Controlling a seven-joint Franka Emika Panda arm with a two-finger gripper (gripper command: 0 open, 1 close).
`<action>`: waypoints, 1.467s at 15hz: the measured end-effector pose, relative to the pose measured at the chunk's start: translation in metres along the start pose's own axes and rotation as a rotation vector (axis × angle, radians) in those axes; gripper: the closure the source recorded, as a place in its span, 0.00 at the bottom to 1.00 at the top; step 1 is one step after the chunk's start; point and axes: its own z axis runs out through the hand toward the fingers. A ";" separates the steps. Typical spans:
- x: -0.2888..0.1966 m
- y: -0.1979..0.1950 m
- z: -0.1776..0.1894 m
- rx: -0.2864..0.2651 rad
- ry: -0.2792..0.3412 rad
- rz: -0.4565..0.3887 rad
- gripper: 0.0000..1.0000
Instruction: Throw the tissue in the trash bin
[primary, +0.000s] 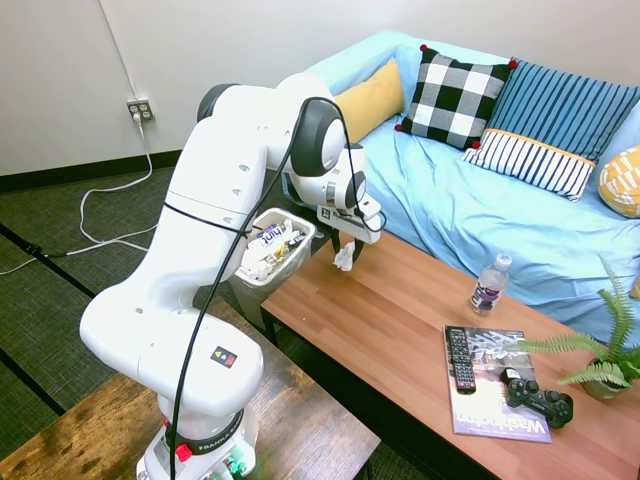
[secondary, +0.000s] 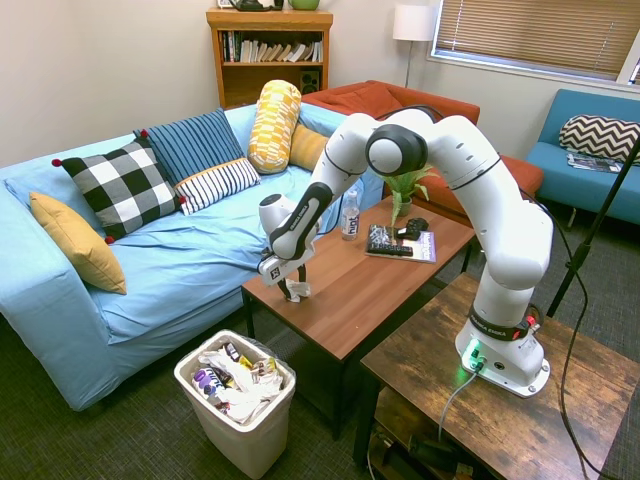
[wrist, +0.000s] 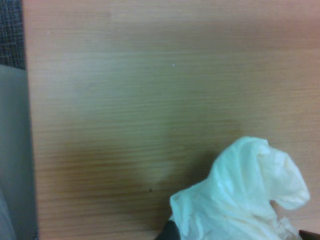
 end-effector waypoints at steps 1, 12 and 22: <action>0.001 0.001 0.002 -0.002 -0.002 0.001 1.00; 0.015 0.006 -0.013 0.022 -0.002 -0.002 1.00; -0.159 -0.070 -0.113 0.050 0.059 -0.173 1.00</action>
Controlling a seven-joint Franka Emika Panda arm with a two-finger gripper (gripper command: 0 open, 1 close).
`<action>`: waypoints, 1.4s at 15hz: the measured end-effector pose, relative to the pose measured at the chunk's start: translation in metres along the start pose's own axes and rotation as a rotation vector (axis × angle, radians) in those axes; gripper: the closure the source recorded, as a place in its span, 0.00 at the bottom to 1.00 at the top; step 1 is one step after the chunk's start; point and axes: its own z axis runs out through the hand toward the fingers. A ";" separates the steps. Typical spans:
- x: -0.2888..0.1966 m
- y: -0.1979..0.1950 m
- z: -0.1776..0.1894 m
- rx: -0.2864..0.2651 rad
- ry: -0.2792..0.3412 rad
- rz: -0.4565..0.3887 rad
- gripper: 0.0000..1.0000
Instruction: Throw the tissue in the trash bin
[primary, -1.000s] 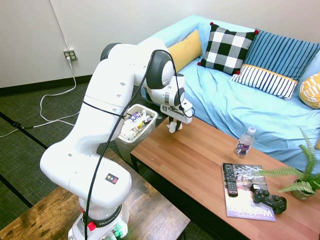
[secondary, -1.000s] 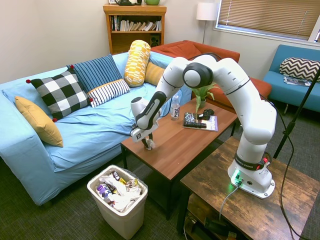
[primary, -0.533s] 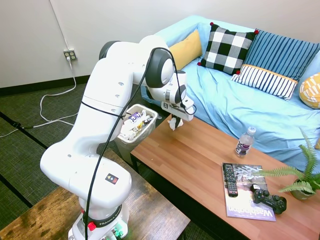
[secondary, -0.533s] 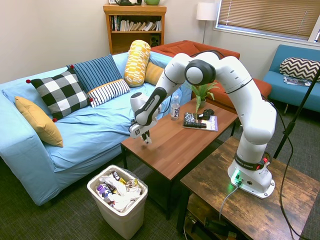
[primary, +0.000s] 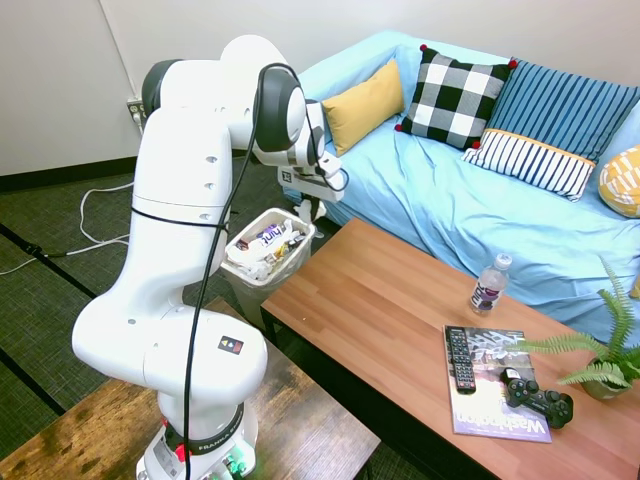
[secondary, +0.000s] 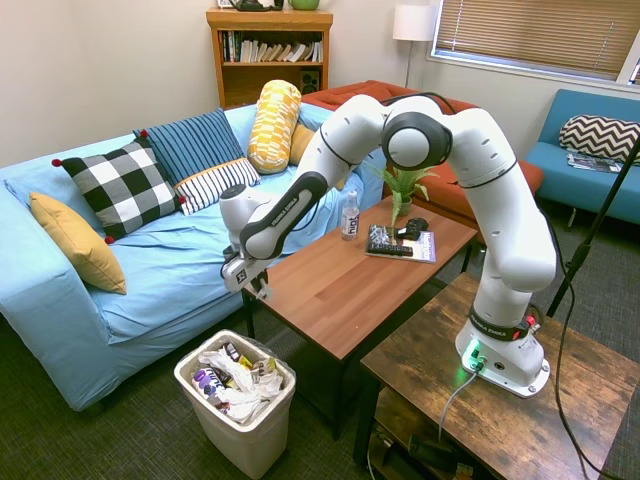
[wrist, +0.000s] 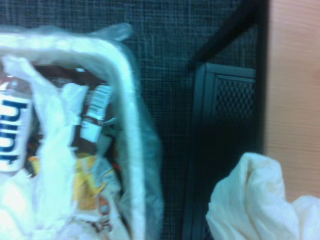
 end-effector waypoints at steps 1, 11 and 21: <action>-0.018 -0.012 -0.004 0.000 0.003 -0.017 1.00; -0.099 -0.077 0.027 -0.027 0.001 -0.102 0.00; -0.082 -0.078 0.023 -0.031 -0.025 -0.061 0.00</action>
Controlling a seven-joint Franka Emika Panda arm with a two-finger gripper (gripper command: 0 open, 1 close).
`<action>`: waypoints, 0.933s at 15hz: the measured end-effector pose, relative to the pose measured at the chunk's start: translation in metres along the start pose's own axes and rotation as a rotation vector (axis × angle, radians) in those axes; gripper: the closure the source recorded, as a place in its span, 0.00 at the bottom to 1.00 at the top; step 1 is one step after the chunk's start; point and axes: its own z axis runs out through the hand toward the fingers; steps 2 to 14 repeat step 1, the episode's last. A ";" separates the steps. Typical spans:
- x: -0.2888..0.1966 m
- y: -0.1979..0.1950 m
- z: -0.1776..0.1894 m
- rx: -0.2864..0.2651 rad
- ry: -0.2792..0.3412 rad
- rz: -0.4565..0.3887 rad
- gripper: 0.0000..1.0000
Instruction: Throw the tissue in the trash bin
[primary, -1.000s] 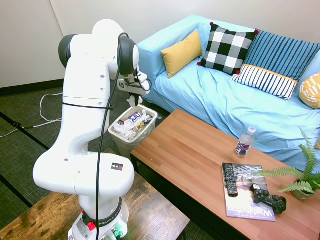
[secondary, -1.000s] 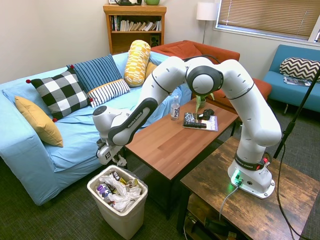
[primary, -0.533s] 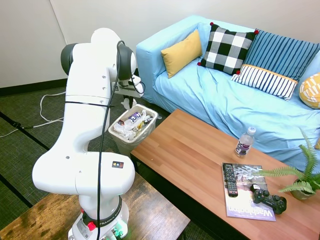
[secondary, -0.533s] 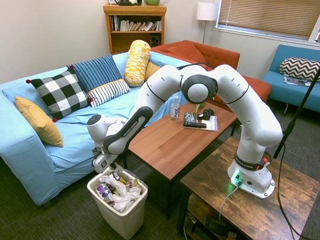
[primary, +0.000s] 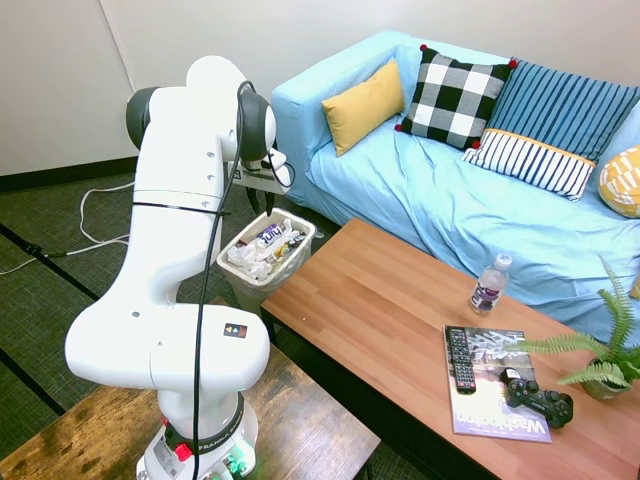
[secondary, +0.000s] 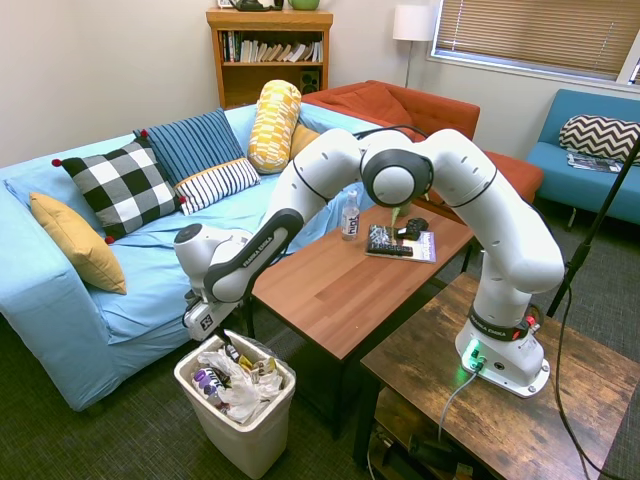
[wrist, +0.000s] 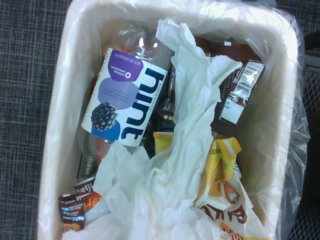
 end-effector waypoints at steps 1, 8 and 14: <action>0.001 0.000 0.000 -0.001 0.000 0.001 0.00; 0.001 0.000 0.000 -0.001 0.000 0.001 0.00; 0.001 0.000 0.000 -0.001 0.000 0.001 0.00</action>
